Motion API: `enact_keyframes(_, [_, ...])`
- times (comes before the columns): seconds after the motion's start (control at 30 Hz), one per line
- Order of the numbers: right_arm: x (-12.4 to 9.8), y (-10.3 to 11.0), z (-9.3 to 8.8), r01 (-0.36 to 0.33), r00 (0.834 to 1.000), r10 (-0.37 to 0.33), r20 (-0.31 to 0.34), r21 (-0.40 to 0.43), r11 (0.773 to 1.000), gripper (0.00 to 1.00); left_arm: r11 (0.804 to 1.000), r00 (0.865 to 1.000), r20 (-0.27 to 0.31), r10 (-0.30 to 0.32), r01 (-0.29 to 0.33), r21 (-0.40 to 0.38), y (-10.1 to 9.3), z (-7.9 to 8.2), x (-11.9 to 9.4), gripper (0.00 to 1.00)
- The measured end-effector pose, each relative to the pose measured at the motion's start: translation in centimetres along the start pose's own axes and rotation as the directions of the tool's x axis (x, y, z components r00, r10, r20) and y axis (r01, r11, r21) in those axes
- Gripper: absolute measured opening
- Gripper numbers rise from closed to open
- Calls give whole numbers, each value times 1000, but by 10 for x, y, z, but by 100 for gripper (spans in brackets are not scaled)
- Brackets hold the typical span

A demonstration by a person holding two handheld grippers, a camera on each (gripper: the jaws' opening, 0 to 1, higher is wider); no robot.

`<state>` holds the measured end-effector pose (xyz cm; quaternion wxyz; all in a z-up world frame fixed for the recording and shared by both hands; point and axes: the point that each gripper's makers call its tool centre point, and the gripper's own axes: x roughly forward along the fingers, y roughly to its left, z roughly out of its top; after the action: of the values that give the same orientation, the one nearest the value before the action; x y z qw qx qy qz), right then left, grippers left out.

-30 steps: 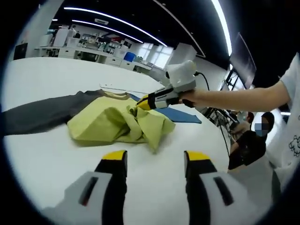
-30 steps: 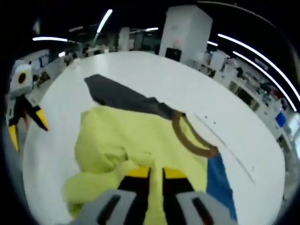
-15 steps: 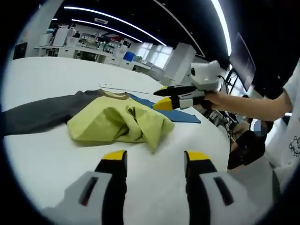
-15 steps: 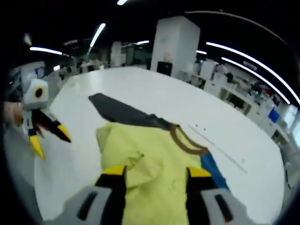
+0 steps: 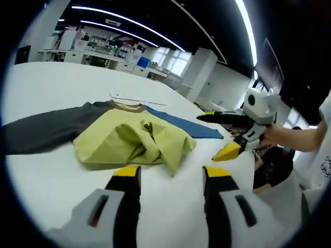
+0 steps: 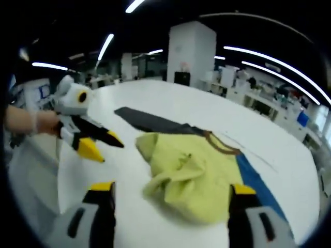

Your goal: Fold the garment on the visible template until the final outline fits inside the template.

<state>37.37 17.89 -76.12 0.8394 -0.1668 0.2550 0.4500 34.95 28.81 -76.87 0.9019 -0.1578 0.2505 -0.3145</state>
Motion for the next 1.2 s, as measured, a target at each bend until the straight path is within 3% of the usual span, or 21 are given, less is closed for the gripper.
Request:
enact_keyframes(0.23, [-5,7,-11,10,1000,-11,4,91,996,99,1000,1000,-14,-6,6,9,3,2,6,45])
enact_keyframes(0.47, [-14,23,-17,4,999,-11,32,199,980,97,1000,1000,-29,-4,4,4,7,0,26,44])
enact_keyframes(0.83, [-25,35,-33,0,1000,-3,10,233,973,94,999,999,-31,35,-36,-33,26,-4,59,32])
enact_keyframes(0.93, [-27,36,-37,-3,1000,2,7,240,971,94,997,997,-30,67,-68,-43,32,-4,61,28])
enact_keyframes(1.0, [-28,37,-40,-4,1000,4,0,238,971,93,995,998,-26,60,-62,-76,28,-5,64,27])
enact_keyframes(1.2, [-25,36,-40,-3,1000,3,1,250,968,89,995,997,-39,65,-68,-77,34,-9,68,15])
